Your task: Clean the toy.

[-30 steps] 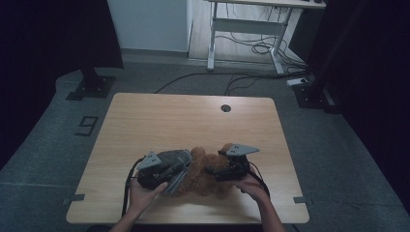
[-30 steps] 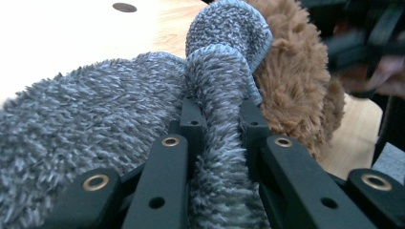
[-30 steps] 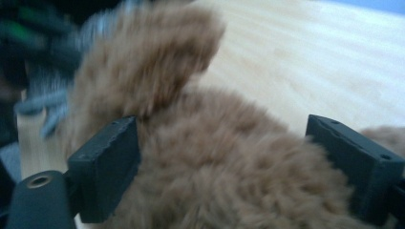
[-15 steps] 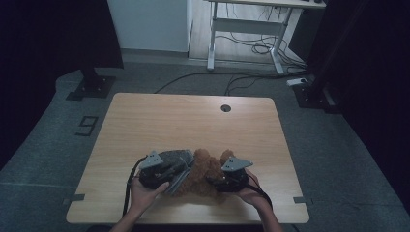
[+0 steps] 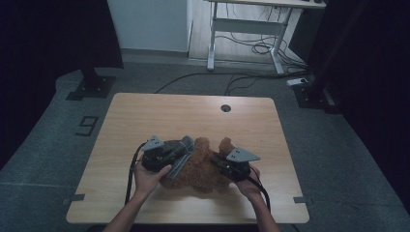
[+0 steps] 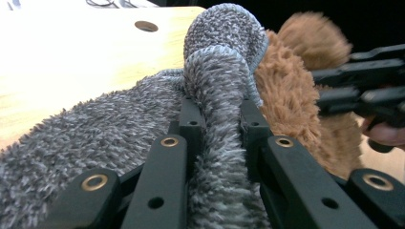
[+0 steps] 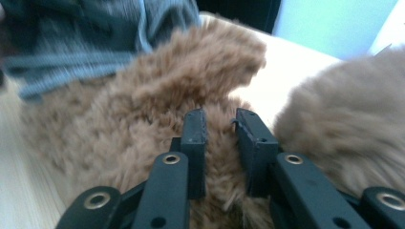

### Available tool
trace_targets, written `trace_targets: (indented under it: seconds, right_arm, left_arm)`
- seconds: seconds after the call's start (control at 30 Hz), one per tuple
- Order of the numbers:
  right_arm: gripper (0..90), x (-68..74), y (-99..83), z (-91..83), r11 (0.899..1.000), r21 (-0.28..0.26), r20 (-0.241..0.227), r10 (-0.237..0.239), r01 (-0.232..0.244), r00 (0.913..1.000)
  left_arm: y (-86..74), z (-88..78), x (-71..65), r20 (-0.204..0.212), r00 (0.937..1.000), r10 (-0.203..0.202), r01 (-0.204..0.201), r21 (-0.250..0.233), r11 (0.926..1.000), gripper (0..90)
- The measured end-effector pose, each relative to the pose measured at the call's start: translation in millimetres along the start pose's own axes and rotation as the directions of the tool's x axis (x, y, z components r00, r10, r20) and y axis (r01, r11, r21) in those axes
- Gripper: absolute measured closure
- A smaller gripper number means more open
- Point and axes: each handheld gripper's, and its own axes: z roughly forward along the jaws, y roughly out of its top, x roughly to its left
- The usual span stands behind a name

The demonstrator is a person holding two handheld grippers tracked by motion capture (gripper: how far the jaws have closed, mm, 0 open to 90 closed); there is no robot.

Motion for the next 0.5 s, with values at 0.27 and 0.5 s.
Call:
trace_targets:
  seconds: [0.27, 0.5]
  right_arm:
    - [24.5, 3.8, -14.4, -26.7, 0.989, 0.004, -0.016, 0.146, -0.146, 0.9891]
    - [19.6, 19.6, -24.4, -53.9, 0.986, -0.032, -0.085, 0.162, -0.165, 0.9831]
  left_arm:
    - [-8.8, -2.1, -2.0, 0.01, 0.9999, 0.007, -0.007, 0.022, 0.9997, 77.0]
    - [-11.1, -2.8, -4.8, 0.009, 0.9999, 0.013, -0.013, 0.029, 0.9995, 77.1]
